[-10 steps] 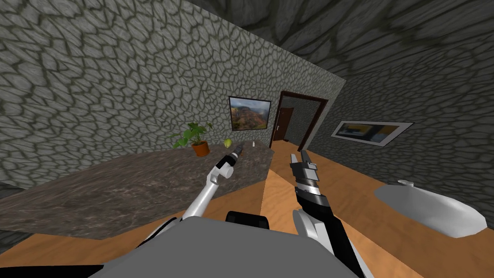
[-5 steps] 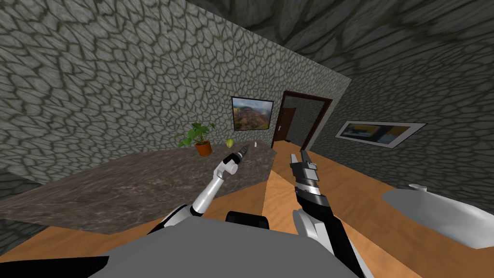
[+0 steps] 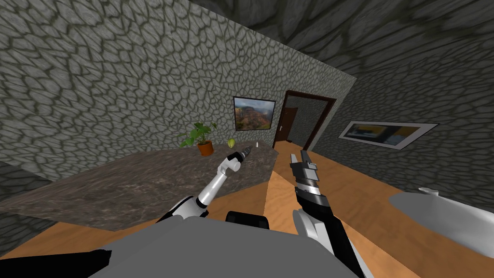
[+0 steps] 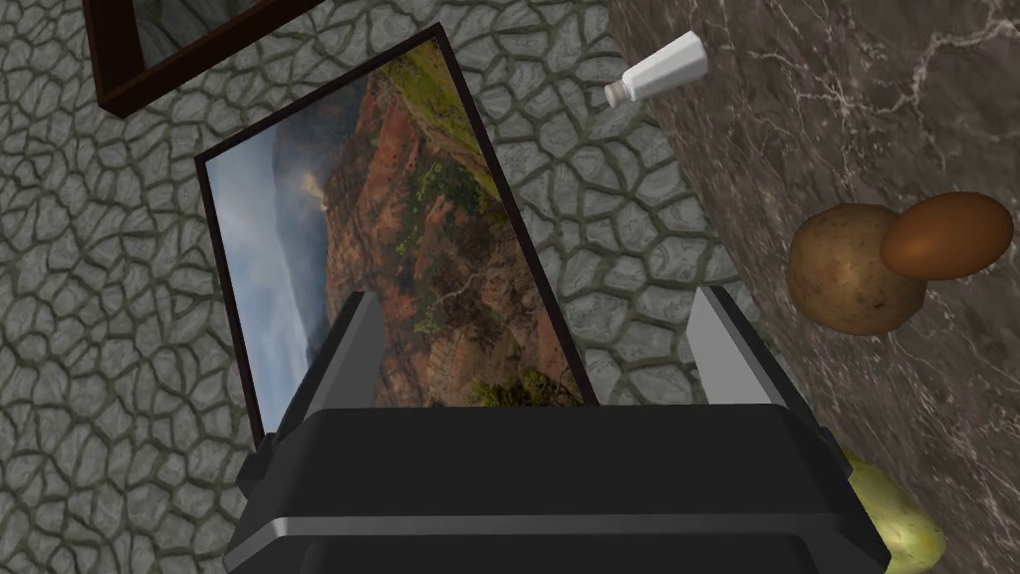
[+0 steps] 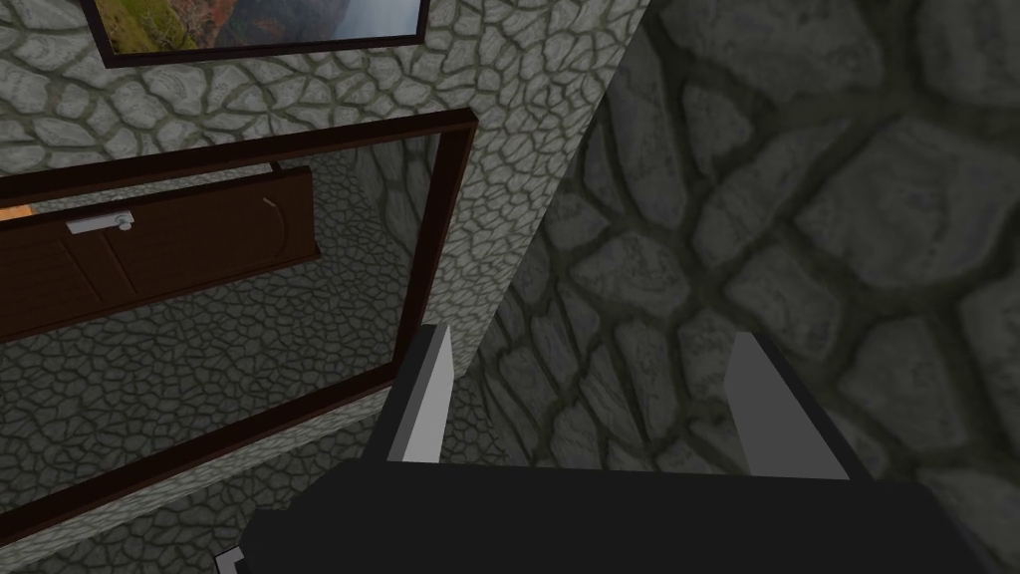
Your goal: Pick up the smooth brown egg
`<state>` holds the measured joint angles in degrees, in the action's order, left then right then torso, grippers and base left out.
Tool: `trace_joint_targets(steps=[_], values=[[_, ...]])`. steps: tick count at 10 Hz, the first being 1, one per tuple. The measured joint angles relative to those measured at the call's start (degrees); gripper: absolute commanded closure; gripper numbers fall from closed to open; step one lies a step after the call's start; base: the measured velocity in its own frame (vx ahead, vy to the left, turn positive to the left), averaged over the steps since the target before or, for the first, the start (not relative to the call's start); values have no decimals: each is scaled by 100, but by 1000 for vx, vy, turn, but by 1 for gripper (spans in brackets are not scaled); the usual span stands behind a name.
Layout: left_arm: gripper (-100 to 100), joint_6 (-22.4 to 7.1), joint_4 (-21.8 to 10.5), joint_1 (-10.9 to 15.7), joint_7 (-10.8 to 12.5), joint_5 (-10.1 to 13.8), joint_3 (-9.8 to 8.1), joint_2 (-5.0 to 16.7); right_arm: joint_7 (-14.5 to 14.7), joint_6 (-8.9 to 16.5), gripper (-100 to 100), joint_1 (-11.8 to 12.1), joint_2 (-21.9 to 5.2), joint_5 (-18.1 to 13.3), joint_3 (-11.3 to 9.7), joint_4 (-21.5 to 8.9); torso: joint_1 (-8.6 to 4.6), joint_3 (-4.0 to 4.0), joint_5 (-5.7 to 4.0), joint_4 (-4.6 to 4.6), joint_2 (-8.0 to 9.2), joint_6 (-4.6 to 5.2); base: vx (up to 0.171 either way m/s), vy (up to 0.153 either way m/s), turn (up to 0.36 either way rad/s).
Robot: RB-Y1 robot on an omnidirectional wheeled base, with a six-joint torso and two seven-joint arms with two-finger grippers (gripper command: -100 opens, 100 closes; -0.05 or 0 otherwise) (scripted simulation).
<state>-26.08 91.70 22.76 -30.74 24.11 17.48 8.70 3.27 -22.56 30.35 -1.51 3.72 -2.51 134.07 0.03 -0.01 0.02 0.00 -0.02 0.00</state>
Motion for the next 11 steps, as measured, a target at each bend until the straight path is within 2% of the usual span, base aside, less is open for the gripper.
trace_joint_targets(steps=[2, 5, 11], values=[[-100, -280, -304, 253, -104, 54, 110, -99, 0, 0, 0, 0, 0, 0, 0, 0, 3, -3, 1, -1, -4, 0, 20, 41, 26], [-100, -662, -842, 701, -264, 319, 278, -97, 0, 0, 0, 0, 0, 0, 0, 0, 5, -4, 1, -1, -8, 0, 26, 36, 27], [-100, -1430, -1707, 1366, -542, 690, 576, -162, 0, 0, 0, 0, 0, 0, 0, 0, 7, -8, 2, -3, -13, -1, 37, 39, 25]])
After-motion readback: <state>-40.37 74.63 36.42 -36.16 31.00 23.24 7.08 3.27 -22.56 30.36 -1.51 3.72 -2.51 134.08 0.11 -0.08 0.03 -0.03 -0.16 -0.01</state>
